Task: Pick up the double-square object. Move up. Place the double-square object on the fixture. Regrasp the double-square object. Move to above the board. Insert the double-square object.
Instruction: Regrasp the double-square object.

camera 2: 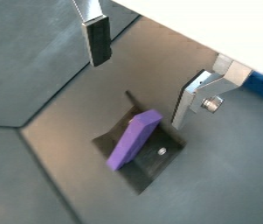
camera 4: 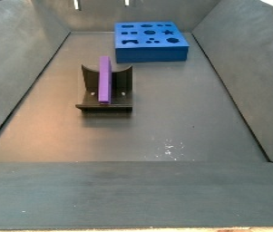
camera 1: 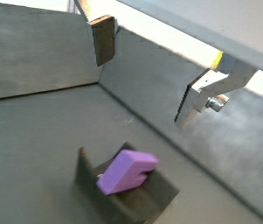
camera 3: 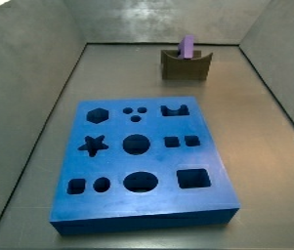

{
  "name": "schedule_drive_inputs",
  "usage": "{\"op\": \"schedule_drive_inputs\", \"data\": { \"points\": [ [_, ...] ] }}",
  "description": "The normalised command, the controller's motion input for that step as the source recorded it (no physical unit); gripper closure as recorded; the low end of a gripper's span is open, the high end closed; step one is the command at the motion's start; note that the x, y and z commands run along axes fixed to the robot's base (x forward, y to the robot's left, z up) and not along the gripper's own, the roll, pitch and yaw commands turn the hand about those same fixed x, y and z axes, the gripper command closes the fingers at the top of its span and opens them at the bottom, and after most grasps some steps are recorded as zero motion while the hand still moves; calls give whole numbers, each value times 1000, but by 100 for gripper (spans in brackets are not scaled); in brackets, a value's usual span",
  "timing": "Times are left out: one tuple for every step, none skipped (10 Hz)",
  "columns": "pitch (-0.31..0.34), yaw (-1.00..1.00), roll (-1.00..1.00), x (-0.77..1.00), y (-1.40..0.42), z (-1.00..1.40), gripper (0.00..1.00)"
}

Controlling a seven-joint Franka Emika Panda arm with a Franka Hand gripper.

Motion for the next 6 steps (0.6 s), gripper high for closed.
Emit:
{"op": "schedule_drive_inputs", "data": {
  "points": [
    [38,40,1000,50,-29,-13,0],
    [57,49,1000,71,-32,-19,0],
    [77,57,1000,85,-37,-20,0],
    [110,78,1000,96,-41,-15,0],
    [139,99,1000,102,-44,-18,0],
    [156,126,939,107,-44,-27,0]
  ]
}}
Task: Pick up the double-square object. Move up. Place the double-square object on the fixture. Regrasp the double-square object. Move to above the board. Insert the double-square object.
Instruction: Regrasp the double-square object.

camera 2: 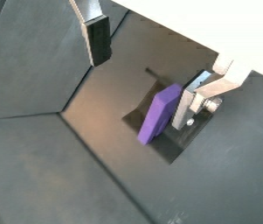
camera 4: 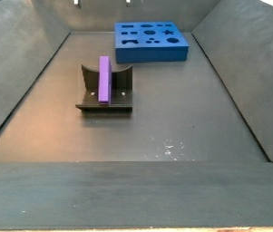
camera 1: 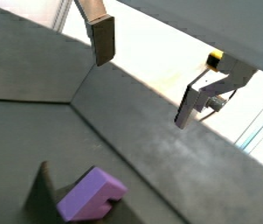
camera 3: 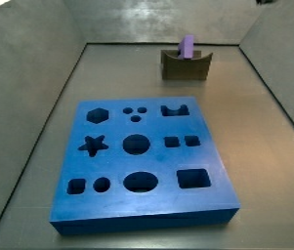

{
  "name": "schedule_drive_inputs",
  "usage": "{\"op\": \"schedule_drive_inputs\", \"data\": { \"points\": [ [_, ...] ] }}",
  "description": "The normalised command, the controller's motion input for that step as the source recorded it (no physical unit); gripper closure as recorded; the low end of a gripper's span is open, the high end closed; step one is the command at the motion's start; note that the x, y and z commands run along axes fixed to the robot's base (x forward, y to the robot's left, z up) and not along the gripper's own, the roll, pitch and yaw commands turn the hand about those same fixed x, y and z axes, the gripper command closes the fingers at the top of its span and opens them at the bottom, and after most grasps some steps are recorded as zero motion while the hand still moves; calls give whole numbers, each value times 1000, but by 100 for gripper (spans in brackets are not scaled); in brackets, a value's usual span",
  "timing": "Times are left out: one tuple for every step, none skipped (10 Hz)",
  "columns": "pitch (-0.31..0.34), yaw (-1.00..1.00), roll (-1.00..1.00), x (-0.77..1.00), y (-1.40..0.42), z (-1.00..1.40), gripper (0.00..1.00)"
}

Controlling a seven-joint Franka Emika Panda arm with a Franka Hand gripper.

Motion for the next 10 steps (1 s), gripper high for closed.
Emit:
{"op": "schedule_drive_inputs", "data": {
  "points": [
    [146,145,761,106,-49,-23,0],
    [125,167,520,105,-48,-25,0],
    [107,177,350,104,-43,-24,0],
    [80,185,243,96,-31,-11,0],
    [99,127,222,36,73,-1000,0],
    [66,129,208,37,72,-1000,0],
    [39,135,188,45,63,-1000,0],
    [20,136,153,54,56,-1000,0],
    [1,130,124,66,54,-1000,0],
    [-25,118,97,81,49,-1000,0]
  ]
}}
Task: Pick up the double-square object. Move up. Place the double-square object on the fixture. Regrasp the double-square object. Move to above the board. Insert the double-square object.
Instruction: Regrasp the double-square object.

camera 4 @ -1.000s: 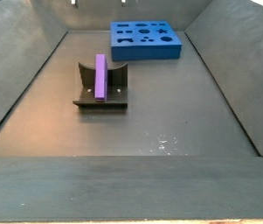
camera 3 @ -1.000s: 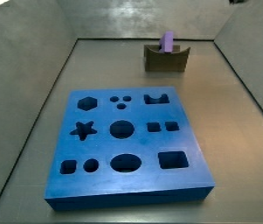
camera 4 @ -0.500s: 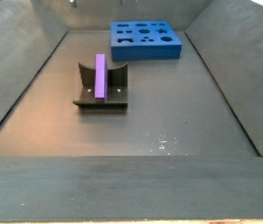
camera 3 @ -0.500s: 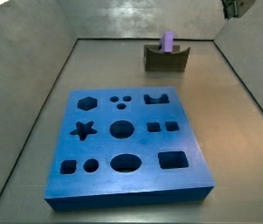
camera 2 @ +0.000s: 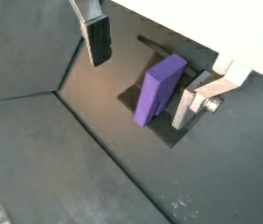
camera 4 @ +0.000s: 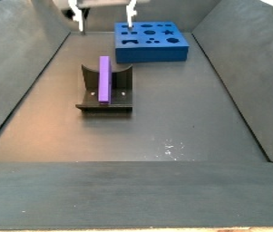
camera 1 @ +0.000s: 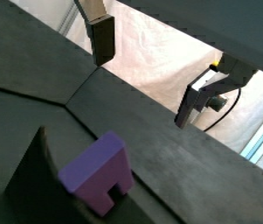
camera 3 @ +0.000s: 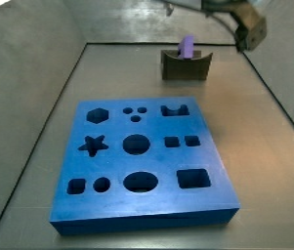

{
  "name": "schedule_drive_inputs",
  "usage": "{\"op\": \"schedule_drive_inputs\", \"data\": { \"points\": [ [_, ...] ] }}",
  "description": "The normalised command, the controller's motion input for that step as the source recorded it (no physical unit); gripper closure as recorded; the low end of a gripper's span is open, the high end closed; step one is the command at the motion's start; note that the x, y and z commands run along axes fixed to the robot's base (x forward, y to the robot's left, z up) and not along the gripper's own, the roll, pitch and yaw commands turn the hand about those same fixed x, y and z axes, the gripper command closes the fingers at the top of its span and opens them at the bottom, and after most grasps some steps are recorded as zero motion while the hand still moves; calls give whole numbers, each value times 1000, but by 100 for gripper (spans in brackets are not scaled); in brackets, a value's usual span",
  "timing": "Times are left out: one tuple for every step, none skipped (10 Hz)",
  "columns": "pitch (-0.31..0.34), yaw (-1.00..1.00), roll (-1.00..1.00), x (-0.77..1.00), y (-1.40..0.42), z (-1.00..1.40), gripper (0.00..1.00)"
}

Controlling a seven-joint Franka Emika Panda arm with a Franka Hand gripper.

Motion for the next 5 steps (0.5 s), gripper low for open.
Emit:
{"op": "schedule_drive_inputs", "data": {
  "points": [
    [-46,107,89,89,45,-1000,0],
    [-71,86,82,99,38,-1000,0],
    [-84,70,77,105,34,-1000,0],
    [-89,56,72,109,32,-1000,0],
    [-91,30,66,116,28,-1000,0]
  ]
}}
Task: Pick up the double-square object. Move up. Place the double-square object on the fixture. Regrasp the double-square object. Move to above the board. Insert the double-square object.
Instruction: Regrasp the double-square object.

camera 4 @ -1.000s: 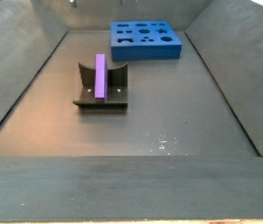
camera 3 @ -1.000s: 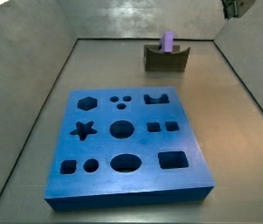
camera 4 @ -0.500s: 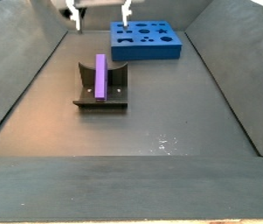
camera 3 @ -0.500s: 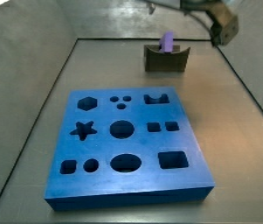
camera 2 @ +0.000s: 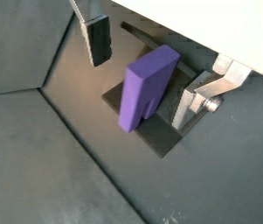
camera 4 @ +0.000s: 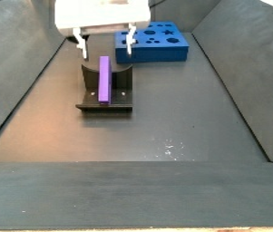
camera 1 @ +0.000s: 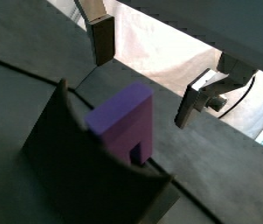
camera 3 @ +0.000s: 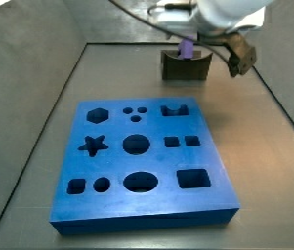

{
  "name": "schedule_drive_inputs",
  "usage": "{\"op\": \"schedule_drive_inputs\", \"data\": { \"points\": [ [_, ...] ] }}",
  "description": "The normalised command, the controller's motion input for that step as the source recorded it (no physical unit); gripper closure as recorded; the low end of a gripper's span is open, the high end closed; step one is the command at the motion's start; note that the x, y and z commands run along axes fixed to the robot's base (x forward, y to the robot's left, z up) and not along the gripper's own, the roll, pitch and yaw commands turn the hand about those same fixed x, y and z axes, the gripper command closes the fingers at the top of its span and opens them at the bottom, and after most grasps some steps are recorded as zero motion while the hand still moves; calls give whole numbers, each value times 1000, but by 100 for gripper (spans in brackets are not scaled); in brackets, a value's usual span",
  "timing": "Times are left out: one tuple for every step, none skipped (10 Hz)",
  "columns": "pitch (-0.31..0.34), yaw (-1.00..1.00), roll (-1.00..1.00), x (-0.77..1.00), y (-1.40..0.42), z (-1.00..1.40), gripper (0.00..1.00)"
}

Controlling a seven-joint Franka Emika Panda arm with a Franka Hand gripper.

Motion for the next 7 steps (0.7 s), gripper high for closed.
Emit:
{"op": "schedule_drive_inputs", "data": {
  "points": [
    [-86,16,68,112,22,-904,0],
    [-74,-2,71,98,9,-722,0],
    [-65,-11,67,86,7,-593,0],
    [-53,-15,65,75,7,-420,0],
    [-47,-17,65,74,6,-336,0],
    [-23,-10,56,47,-1,-200,0],
    [-23,-18,60,13,-7,-171,0]
  ]
}}
